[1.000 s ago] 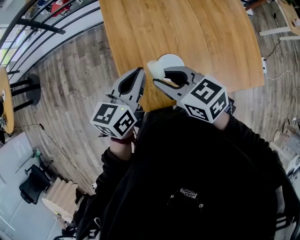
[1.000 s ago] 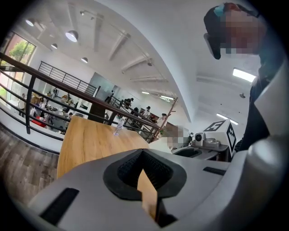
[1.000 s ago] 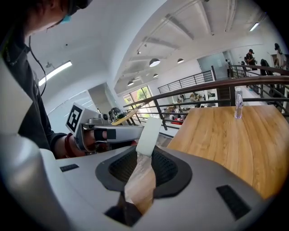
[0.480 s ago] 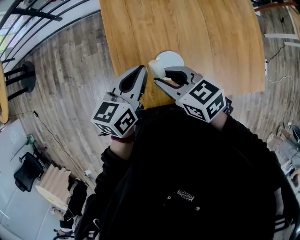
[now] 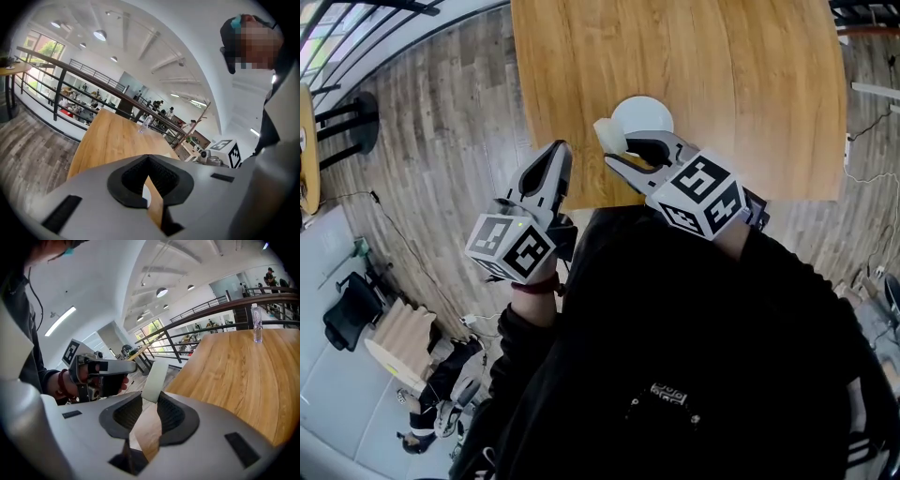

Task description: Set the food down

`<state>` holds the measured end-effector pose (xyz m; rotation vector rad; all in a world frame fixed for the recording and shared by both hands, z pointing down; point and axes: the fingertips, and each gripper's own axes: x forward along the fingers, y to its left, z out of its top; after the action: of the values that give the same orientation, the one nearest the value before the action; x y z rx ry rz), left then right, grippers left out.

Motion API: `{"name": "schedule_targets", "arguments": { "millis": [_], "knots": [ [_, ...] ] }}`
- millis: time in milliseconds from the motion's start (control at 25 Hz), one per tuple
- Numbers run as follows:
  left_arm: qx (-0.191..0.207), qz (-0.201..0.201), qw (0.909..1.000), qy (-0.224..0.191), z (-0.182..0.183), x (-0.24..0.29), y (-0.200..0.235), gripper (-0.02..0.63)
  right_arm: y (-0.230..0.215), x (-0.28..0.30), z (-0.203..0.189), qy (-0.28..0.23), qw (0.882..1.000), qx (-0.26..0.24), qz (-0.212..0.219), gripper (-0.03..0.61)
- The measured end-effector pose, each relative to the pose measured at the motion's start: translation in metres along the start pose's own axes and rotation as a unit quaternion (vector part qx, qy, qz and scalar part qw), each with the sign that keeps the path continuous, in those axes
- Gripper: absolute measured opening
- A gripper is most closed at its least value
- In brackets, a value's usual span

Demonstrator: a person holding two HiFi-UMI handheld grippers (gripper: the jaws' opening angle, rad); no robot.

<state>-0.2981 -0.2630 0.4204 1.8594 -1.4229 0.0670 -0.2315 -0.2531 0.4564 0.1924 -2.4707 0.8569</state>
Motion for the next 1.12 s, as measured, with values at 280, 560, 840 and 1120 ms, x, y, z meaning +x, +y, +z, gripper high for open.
{"name": "schedule_targets", "arguments": {
  "millis": [280,560,840,1120],
  "knots": [
    [-0.002,0.021,0.9996,0.021,-0.017,-0.006,0.008,-0.003,-0.019,0.011,-0.022,0.011,1.0,0.017,0.004,0.11],
    [0.013,0.026,0.9975,0.064,-0.034,-0.008,0.011,-0.003,-0.033,0.029,-0.05,0.031,0.998,0.053,-0.001,0.11],
    [0.012,0.036,0.996,0.081,-0.042,-0.016,0.022,-0.003,-0.061,0.054,-0.096,0.079,0.992,0.095,-0.021,0.11],
    [0.009,0.033,0.9946,0.098,-0.052,-0.014,0.022,-0.003,-0.088,0.069,-0.127,0.103,0.983,0.146,-0.034,0.11]
  ]
}}
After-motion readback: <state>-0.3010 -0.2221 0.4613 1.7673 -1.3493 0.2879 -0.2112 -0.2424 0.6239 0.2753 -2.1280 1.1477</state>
